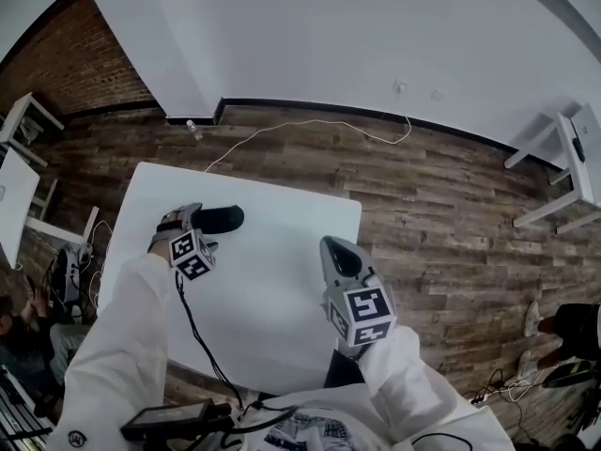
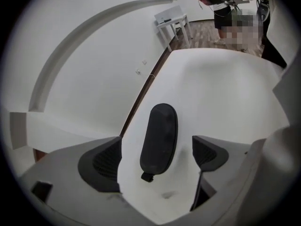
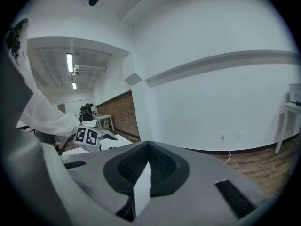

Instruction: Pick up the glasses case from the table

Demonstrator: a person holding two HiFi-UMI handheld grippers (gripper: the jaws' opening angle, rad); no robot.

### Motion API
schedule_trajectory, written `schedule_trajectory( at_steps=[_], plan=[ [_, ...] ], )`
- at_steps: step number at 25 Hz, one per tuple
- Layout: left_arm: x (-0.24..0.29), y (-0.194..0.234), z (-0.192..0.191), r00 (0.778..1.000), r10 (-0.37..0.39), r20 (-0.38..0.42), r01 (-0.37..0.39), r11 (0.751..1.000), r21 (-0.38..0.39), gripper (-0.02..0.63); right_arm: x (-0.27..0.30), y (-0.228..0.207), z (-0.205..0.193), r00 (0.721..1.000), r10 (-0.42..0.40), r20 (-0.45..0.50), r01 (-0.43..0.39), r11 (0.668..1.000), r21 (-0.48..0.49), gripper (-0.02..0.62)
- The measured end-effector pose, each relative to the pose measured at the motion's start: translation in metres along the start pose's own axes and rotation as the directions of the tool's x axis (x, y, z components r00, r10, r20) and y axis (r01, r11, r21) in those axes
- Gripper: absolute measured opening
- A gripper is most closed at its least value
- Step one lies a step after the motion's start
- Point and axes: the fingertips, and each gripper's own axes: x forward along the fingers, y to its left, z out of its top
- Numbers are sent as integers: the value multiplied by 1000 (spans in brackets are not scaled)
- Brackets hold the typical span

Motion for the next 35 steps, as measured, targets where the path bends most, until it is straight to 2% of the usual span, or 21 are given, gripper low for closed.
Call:
schedule_trajectory(
  at_steps=[6, 11, 14, 15, 16, 19, 21, 23, 24, 25, 27, 28, 30, 32, 35],
  plan=[
    [49, -13, -14, 982, -183, -48, 181, 983, -29, 486, -3, -5, -3, 999, -30, -26, 30, 999, -33, 8],
    [62, -16, -20, 967, -240, -86, 236, 970, -50, 486, -8, -9, -6, 998, -53, -29, 53, 999, -2, 8],
    [62, -14, -17, 970, -227, -84, 225, 974, -36, 479, -9, -8, -9, 998, -50, -33, 50, 999, 3, 8],
    [63, -13, -16, 975, -207, -83, 205, 978, -29, 452, -9, -7, -11, 998, -47, -34, 47, 999, 5, 8],
    [62, -12, -17, 979, -185, -83, 184, 983, -19, 371, -9, -4, -12, 999, -42, -34, 42, 999, 7, 8],
    [58, -16, -16, 983, -166, -79, 166, 986, -9, 359, -9, 3, -14, 999, -23, -37, 24, 1000, 8, 8],
    [49, -16, -10, 986, -155, -52, 152, 987, -52, 350, -11, 6, -14, 999, -16, -35, 16, 1000, 9, 8],
    [30, -8, 3, 992, -123, 13, 123, 977, -175, 341, -13, 7, -13, 1000, -10, -29, 10, 1000, 13, 8],
    [16, -2, 12, 993, -103, 62, 116, 955, -271, 339, -14, 8, -12, 1000, -6, -25, 7, 1000, 17, 8],
    [1, 4, 22, 990, -78, 121, 119, 918, -379, 337, -14, 8, -11, 1000, -3, -21, 3, 1000, 23, 8],
    [-30, 15, 38, 972, 4, 234, 132, 816, -563, 336, -14, 6, -10, 1000, 2, -12, -1, 999, 36, 8],
    [-46, 19, 43, 961, 51, 271, 136, 767, -627, 336, -13, 6, -9, 1000, 4, -9, -4, 999, 42, 8],
    [-81, 18, 51, 943, 137, 302, 126, 694, -709, 336, -12, 8, -5, 1000, 11, 0, -11, 999, 52, 8],
    [-119, 14, 54, 926, 216, 311, 106, 641, -760, 334, -12, 13, -1, 1000, 20, 14, -21, 997, 76, 8],
    [-175, 10, 61, 883, 329, 336, 116, 540, -834, 333, -13, 21, 14, 998, 36, 47, -41, 994, 99, 8]
  ],
)
